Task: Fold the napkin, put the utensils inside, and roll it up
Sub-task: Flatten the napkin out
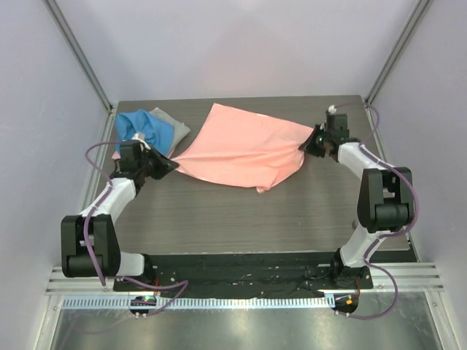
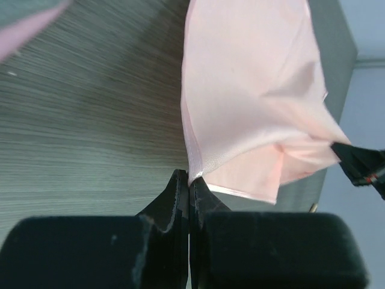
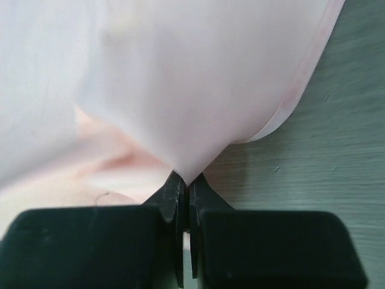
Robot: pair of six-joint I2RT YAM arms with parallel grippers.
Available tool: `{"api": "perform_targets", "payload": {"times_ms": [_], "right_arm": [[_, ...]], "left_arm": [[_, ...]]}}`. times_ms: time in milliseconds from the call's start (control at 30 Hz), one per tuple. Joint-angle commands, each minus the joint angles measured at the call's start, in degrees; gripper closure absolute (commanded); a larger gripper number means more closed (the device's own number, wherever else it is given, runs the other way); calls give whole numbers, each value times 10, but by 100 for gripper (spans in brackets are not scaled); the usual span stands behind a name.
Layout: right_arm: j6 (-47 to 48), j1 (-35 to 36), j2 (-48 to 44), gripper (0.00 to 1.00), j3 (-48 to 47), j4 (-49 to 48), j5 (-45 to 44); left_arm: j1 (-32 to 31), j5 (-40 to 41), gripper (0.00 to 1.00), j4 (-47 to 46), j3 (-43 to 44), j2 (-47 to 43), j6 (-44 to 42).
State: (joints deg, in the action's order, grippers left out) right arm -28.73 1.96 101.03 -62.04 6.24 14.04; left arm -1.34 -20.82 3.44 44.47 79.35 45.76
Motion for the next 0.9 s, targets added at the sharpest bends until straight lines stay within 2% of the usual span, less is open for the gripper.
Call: {"api": "perform_targets", "payload": {"times_ms": [0, 67, 100, 167, 200, 300, 333, 433, 533, 633, 867], "right_arm": [[60, -12, -108, 99, -128, 100, -66], [74, -12, -113, 95, -171, 114, -91], [78, -13, -107, 77, -184, 126, -94], [81, -13, -77, 63, -216, 149, -102], [78, -13, -66, 53, -224, 175, -101], [65, -12, -75, 44, -186, 177, -74], [63, -6, -83, 41, -144, 174, -73], [59, 15, -119, 39, -54, 171, -69], [46, 66, -146, 39, 23, 159, -71], [33, 111, -160, 39, 65, 145, -87], [19, 186, -143, 43, 54, 213, -184]], "left_arm": [[70, -46, 100, 10, 19, -50, 16], [79, -46, 100, 31, 19, -55, 3], [80, -47, 100, 37, 19, -57, -1], [81, -60, 100, 50, 19, -53, -8], [80, -65, 100, 52, 17, -51, -9], [80, -91, 100, 58, 11, -45, -16], [80, -94, 100, 60, 9, -43, -19], [80, -99, 100, 75, 5, -44, -30], [80, -104, 100, 77, 6, -41, -31], [79, -107, 100, 75, 10, -38, -30], [78, -104, 100, 76, 6, -46, -31]]}}
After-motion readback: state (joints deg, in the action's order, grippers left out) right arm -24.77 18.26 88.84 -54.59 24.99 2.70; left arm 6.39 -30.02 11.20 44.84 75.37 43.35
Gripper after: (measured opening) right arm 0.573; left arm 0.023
